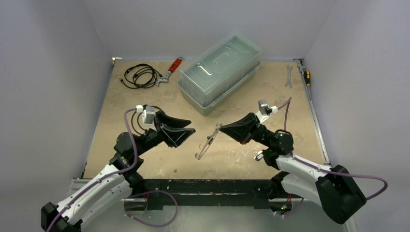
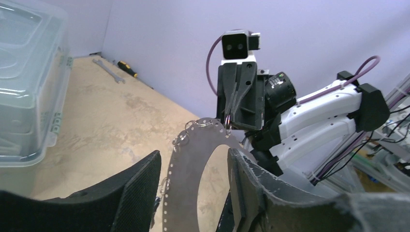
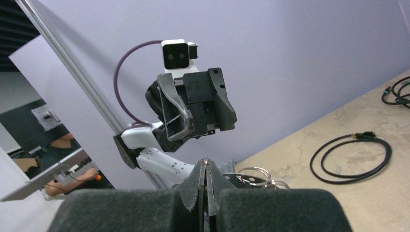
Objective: Put the keys on the keyring
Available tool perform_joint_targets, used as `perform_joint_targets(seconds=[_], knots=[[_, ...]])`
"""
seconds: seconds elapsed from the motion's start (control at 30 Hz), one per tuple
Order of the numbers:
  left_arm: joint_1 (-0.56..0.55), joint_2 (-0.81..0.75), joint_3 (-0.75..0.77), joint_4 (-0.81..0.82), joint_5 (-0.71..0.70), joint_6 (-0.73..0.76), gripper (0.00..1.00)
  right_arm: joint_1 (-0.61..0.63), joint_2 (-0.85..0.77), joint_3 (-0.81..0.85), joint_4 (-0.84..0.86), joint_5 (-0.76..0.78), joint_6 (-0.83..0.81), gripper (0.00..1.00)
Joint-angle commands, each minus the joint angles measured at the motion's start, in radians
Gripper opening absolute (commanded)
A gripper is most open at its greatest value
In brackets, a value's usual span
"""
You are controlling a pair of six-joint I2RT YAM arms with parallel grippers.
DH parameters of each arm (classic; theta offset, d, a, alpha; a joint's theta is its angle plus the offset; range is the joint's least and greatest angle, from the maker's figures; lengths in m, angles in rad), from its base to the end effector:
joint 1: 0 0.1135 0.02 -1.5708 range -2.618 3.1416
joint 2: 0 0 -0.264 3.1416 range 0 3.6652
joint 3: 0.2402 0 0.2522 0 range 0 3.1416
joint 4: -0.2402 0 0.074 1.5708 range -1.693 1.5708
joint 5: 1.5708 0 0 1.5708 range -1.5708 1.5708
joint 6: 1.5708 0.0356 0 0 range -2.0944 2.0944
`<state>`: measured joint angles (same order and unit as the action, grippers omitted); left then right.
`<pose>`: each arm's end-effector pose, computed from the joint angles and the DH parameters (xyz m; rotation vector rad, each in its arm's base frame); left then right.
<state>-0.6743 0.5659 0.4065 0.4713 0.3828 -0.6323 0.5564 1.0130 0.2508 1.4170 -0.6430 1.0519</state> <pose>0.1092 -0.1043 0.3082 0.3907 1.3532 -1.3454 0.1417 0.1133 0.2742 -0.4176 1.1568 1.7244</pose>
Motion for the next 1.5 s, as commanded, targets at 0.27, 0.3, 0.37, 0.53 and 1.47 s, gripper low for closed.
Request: perform_joint_targets(seconds=[0.27, 0.3, 0.37, 0.53, 1.47], knots=[[-0.07, 0.145, -0.053, 0.367, 0.011, -0.061, 0.44, 0.016, 0.183, 0.036, 0.421, 0.066, 0.197, 0.0], [-0.092, 0.156, -0.051, 0.367, 0.001, -0.045, 0.43, 0.018, 0.188, 0.039, 0.421, 0.066, 0.196, 0.0], [-0.145, 0.174, -0.046, 0.354, -0.032, 0.003, 0.43, 0.021, 0.19, 0.046, 0.421, 0.067, 0.195, 0.0], [-0.216, 0.216, -0.039, 0.341, -0.094, 0.045, 0.45, 0.024, 0.181, 0.053, 0.421, 0.07, 0.197, 0.0], [-0.28, 0.383, -0.036, 0.519, -0.136, 0.001, 0.3, 0.049, 0.151, 0.062, 0.421, 0.074, 0.2, 0.0]])
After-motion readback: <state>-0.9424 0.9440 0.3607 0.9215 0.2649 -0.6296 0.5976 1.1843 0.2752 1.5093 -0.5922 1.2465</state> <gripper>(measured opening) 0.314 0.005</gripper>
